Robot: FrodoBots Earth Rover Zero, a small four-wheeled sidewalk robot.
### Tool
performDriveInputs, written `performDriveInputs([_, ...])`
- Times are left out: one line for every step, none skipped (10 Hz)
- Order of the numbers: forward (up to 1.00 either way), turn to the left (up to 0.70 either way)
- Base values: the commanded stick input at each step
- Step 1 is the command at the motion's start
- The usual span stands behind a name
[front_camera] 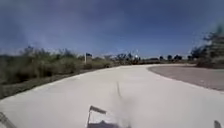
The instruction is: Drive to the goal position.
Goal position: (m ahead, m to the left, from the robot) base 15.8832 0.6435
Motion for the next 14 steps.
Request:
performDriveInputs([0.85,0.00])
performDriveInputs([0.85,0.00])
performDriveInputs([0.85,0.00])
performDriveInputs([0.85,0.00])
performDriveInputs([0.85,0.00])
performDriveInputs([0.85,0.00])
performDriveInputs([0.85,0.00])
performDriveInputs([0.85,0.00])
performDriveInputs([0.85,0.00])
performDriveInputs([0.85,0.00])
performDriveInputs([0.85,0.00])
performDriveInputs([0.85,0.00])
performDriveInputs([0.85,0.00])
performDriveInputs([0.85,0.00])
